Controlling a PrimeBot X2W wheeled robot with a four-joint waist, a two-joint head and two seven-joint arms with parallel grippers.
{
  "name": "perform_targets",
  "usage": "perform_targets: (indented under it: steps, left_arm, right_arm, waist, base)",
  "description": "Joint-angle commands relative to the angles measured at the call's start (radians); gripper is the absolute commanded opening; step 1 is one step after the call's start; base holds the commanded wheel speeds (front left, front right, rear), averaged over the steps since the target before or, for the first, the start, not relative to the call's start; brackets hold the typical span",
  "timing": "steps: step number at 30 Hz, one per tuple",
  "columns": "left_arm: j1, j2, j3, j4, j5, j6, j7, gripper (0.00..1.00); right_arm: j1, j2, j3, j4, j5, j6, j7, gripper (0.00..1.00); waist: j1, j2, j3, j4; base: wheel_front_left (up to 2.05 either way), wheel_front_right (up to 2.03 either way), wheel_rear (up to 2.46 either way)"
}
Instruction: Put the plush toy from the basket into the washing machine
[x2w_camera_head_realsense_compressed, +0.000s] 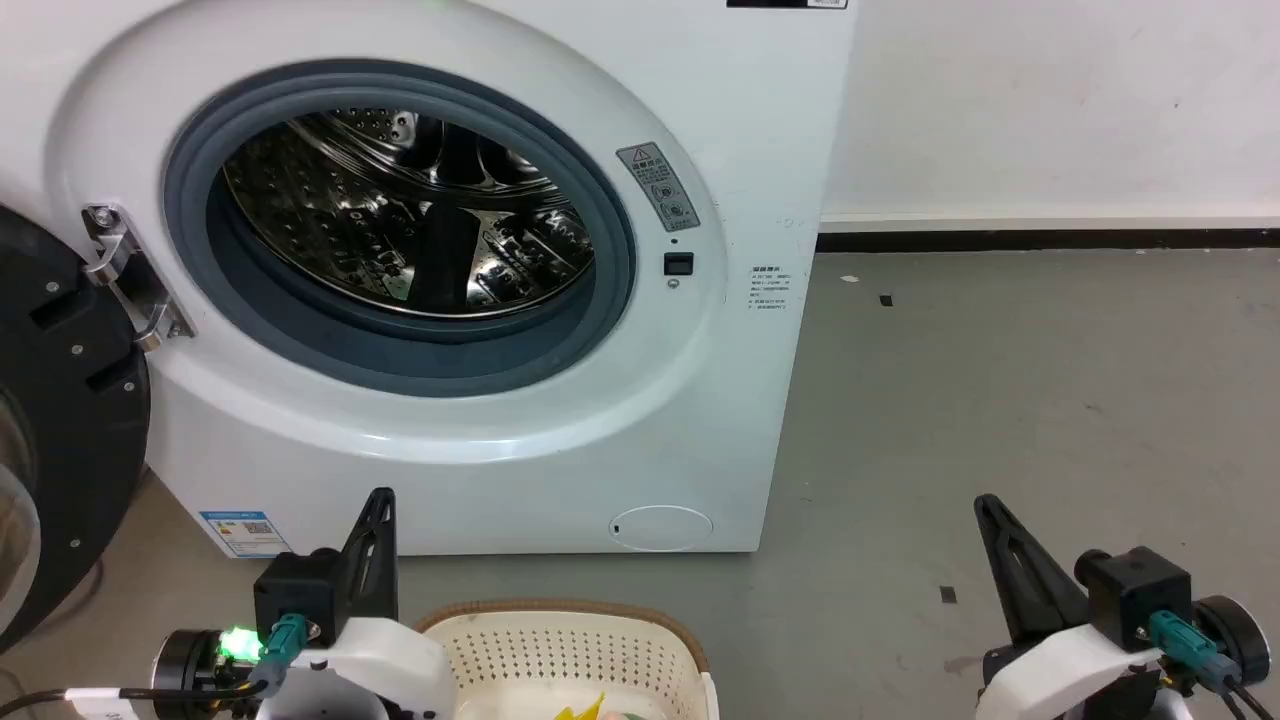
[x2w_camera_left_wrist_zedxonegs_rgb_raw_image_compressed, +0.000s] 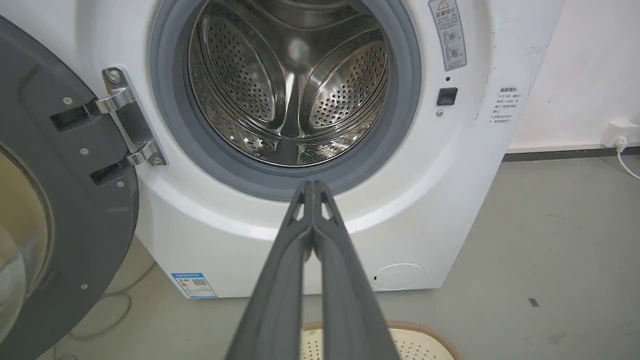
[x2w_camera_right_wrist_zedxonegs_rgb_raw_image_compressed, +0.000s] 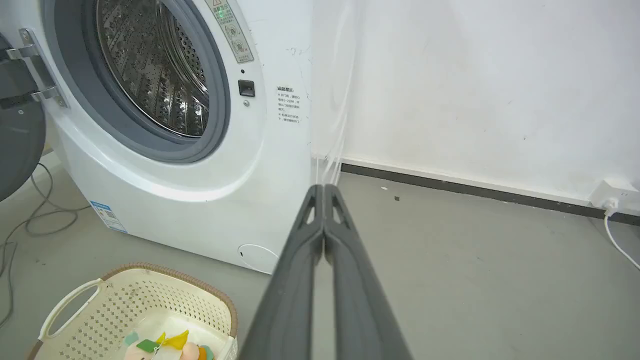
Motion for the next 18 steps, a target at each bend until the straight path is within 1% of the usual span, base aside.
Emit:
perform_targets:
  steps: [1,18]
  left_arm:
    - [0.002,0.0,0.001,-0.004,0.003,-0.004,0.0,0.0]
    - [0.002,0.0,0.001,-0.004,0.003,-0.004,0.0,0.0]
  right_arm:
    - [-0.013,0.0,0.0,0.002,-0.008,-0.001,0.001,0.0]
    - [-0.013,0.0,0.0,0.002,-0.008,-0.001,0.001,0.0]
  waist:
    - [0.0,0.0,0.0,0.0]
    - [0.0,0.0,0.0,0.0]
  base:
    - [0.0,0.0,0.0]
    - [0.0,0.0,0.0]
